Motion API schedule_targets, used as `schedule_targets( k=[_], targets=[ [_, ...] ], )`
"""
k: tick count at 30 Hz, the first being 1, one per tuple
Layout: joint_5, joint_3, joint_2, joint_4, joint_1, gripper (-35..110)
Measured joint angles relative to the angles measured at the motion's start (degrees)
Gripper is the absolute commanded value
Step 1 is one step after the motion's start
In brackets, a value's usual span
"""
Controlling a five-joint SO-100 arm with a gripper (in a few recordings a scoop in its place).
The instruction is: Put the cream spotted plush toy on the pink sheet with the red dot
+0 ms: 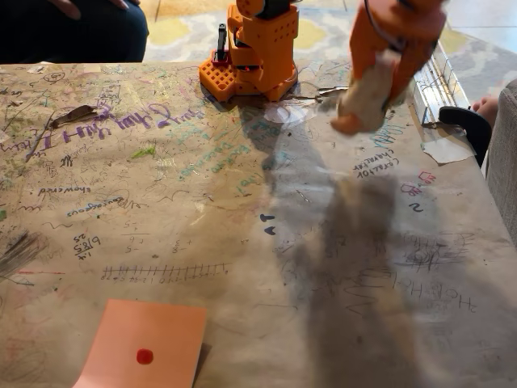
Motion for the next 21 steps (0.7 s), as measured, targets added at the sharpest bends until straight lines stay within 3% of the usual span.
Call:
schedule_targets(
  k=[4,9,21],
  targets=[
    [3.43,-7.91,10.37,0.88,4.22,0],
    [6.24,-6.68,28.83,-6.68,11.07,0],
    [5.45,18.46,69.96,-21.45,40.34,0]
  ],
)
